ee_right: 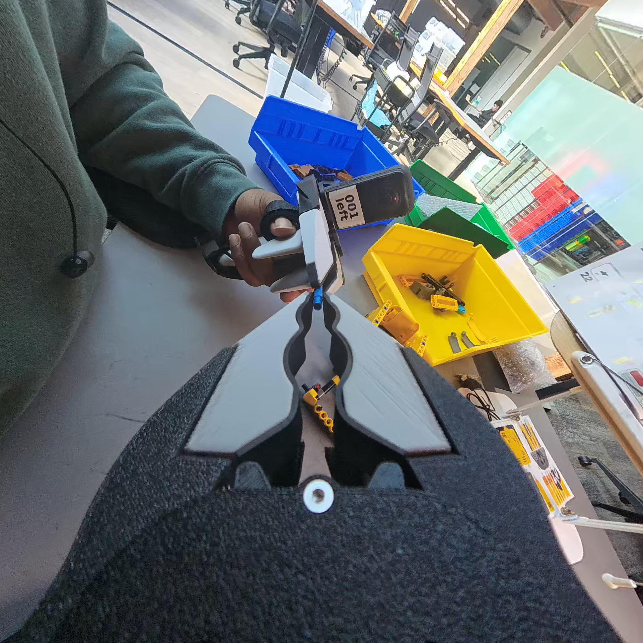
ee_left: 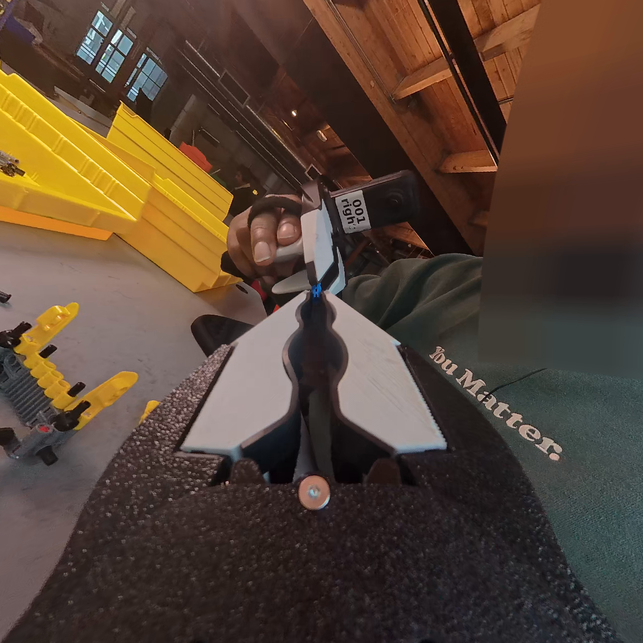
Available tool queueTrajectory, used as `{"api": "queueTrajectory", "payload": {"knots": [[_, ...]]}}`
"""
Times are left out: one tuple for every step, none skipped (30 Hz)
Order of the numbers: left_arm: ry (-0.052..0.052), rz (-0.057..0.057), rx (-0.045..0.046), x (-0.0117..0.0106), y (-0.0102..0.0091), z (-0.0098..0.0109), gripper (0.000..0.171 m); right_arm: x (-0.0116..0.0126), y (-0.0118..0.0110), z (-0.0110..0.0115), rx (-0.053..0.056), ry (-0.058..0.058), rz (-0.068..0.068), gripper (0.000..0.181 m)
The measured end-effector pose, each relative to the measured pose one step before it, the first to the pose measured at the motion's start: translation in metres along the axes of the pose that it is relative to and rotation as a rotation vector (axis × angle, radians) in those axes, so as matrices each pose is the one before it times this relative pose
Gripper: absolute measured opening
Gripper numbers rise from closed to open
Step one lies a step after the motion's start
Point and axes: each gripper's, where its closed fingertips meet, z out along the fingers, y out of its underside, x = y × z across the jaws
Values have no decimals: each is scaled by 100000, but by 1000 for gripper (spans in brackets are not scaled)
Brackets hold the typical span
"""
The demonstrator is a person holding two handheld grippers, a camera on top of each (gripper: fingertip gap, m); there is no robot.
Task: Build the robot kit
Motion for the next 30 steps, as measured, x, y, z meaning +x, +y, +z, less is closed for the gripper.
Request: {"api": "queueTrajectory", "payload": {"knots": [[688,-737,255,65,-20,-3,4,-16,-68,11,232,-124,-44,5],[690,-917,298,36,-23,-4,4,-1,-42,14,-16,-40,-122,5],[821,-1305,301,32,-12,-3,3,-5,-36,5,-145,86,-387,5],[859,-1709,261,23,-4,-2,3,-20,-49,12,-275,-26,-400,5],[0,-1530,44,-104,4,-10,3,11,65,12,-1074,-298,333,4],[-1684,-116,-428,-270,14,-40,3,56,261,42,-2122,-589,1346,4],[-3291,1871,-1544,-381,117,-35,4,46,312,10,-2217,-976,1607,4],[-4826,3684,-3080,-497,248,-82,4,-16,392,-47,-2299,-1722,1902,4],[-6737,5804,-5064,-685,449,-150,9,-208,718,-73,-3871,-3845,2847,4],[-8956,7383,-6829,-983,682,-182,14,-275,1214,-28,-6550,-4945,3547,4],[-10057,8345,-8060,-1149,895,-146,17,22,1393,33,-6632,-2978,2659,4],[-9221,8424,-8723,-1049,1089,-21,20,-18,1390,132,-5746,-2954,2268,4],[-6913,7332,-8467,-726,1161,128,23,-210,1549,302,-6981,-4424,3214,4],[-5619,5599,-7303,-574,1076,263,25,139,1361,465,-6219,-1541,1699,4],[-3882,3554,-5034,-375,831,333,26,142,1226,573,-5937,-876,46,4],[-762,1374,-3699,-9,675,366,26,-146,1122,629,-6254,-2398,-470,4],[611,32,-3128,124,600,379,27,-193,698,554,-4438,-2160,-940,4],[-625,157,-3080,-98,604,362,27,-329,222,437,-2075,-2615,-918,4],[-1113,1046,-3233,-150,619,323,28,-412,-52,354,-953,-3027,-396,4],[-704,1285,-3018,-67,559,300,29,-321,-42,351,-1505,-2331,-160,4],[-862,1115,-2731,-65,495,302,31,-179,103,376,-2506,-1294,-924,4],[-1395,1133,-2415,-122,416,305,32,-94,182,356,-2774,-528,-1799,4],[-987,1409,-2150,-27,366,272,34,-133,124,310,-2262,-869,-1474,4],[-799,1537,-1575,29,264,237,35,-149,-48,231,-894,-1051,-766,4],[-593,1438,-1142,61,182,204,35,-167,-152,175,-110,-1186,-265,4],[-399,1220,-1131,79,170,191,36,-86,-34,165,-624,-771,-221,4],[-514,1045,-1273,44,192,197,36,47,9,139,-768,258,-687,4],[-998,1009,-1015,-30,162,141,35,11,41,113,-812,15,-470,4],[-721,1184,85,-7,-29,20,32,-7,27,91,-694,-237,-125,4],[-540,423,-227,-7,2,20,32,-24,18,71,-624,-266,-195,4]]}}
